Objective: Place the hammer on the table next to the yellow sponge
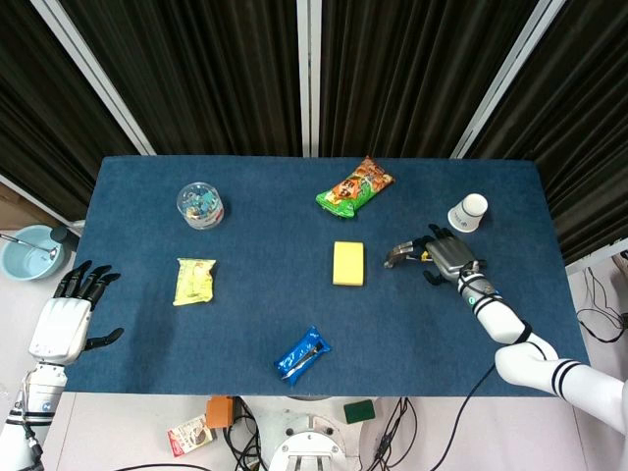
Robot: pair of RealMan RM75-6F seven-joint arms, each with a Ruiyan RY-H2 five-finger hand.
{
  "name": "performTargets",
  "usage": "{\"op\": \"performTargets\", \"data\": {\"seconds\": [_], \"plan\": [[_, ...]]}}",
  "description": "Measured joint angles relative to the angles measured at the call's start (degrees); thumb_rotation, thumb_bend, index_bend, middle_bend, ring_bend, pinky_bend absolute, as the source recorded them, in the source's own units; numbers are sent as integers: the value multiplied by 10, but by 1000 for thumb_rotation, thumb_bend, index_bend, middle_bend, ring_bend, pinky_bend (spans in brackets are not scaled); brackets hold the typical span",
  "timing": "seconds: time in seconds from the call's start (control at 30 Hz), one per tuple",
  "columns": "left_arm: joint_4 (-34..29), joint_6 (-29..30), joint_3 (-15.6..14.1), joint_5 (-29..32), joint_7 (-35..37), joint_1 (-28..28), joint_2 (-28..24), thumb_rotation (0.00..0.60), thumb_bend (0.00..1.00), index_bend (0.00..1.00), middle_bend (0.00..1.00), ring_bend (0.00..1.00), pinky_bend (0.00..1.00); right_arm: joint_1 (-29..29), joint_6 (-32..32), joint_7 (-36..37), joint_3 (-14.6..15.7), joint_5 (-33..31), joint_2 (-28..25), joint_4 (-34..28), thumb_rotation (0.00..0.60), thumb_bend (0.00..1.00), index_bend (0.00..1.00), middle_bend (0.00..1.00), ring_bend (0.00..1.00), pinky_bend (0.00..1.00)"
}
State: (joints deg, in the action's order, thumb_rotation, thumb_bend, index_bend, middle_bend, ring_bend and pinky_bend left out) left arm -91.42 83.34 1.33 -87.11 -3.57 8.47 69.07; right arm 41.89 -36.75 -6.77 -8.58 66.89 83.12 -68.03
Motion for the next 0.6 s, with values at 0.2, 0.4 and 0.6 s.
{"op": "performTargets", "data": {"seconds": [0.2, 0.4, 0.6], "plan": [[1, -2, 1, 2, -1, 0, 0, 600, 63, 195, 138, 25, 115, 3, -3, 17, 2, 6, 12, 17, 600, 458, 311, 339, 132, 220], [4, -2, 2, 3, 3, -1, 3, 600, 64, 194, 136, 25, 115, 7, -4, 28, 5, 12, 20, 29, 600, 499, 357, 369, 147, 236], [7, -1, 2, 5, 6, -2, 3, 600, 63, 193, 134, 25, 115, 10, -5, 34, 7, 16, 29, 39, 600, 506, 400, 394, 161, 238]]}}
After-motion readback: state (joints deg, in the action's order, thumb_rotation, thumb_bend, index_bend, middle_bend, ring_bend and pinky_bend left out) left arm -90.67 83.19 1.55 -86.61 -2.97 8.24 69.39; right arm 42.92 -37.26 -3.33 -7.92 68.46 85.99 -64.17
